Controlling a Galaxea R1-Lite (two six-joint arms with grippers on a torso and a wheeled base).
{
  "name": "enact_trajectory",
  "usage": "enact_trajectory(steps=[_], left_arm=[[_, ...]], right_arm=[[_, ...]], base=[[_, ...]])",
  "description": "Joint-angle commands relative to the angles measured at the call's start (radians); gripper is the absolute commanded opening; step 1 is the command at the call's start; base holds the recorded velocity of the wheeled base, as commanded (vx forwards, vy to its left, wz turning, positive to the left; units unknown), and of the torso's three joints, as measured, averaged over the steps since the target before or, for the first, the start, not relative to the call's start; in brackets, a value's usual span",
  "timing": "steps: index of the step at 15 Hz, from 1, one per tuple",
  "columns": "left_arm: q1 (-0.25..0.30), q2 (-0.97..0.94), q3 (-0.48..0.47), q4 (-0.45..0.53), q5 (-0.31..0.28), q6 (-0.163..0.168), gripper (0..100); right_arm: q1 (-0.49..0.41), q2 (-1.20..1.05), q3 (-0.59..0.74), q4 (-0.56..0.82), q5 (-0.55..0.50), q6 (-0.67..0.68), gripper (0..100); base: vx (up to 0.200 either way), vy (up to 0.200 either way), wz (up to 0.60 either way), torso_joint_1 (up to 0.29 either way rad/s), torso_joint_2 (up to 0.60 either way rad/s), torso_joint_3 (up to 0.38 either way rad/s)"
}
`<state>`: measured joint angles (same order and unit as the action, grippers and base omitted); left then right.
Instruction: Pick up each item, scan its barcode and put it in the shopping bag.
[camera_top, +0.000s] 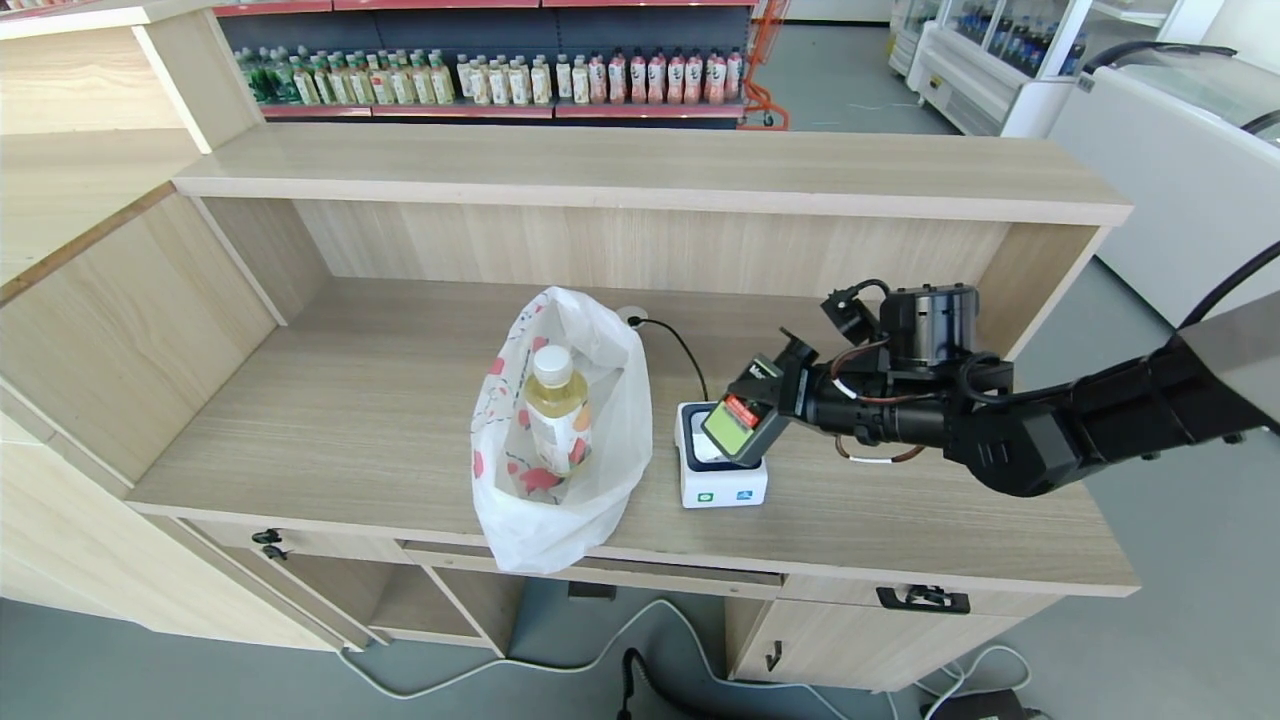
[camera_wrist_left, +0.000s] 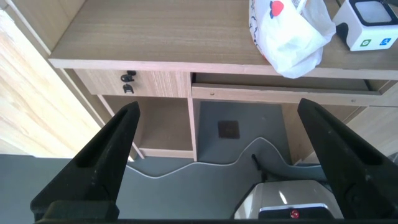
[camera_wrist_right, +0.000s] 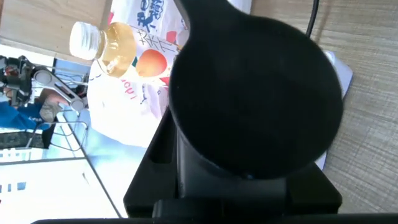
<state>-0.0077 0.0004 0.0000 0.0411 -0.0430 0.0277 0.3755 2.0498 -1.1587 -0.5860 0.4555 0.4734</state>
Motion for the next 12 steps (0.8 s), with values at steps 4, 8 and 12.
enact_trajectory(steps=[4,8,12], left_arm=[[0.0,0.0,0.0,0.0,0.0,0.0,100],[0.0,0.0,0.0,0.0,0.0,0.0,100],[0.0,0.0,0.0,0.0,0.0,0.0,100]], right_arm=[[0.0,0.044,-0.042,0.0,-0.001,-0.006,0],[0.0,0.059,-0.044,-0.005,0.0,-0.072,0],[0.002,0.073,-0.044,-0.031,0.008,-0.068,0]], base=[[0.0,0.0,0.0,0.0,0.0,0.0],[0.0,0.0,0.0,0.0,0.0,0.0],[0.0,0.0,0.0,0.0,0.0,0.0]])
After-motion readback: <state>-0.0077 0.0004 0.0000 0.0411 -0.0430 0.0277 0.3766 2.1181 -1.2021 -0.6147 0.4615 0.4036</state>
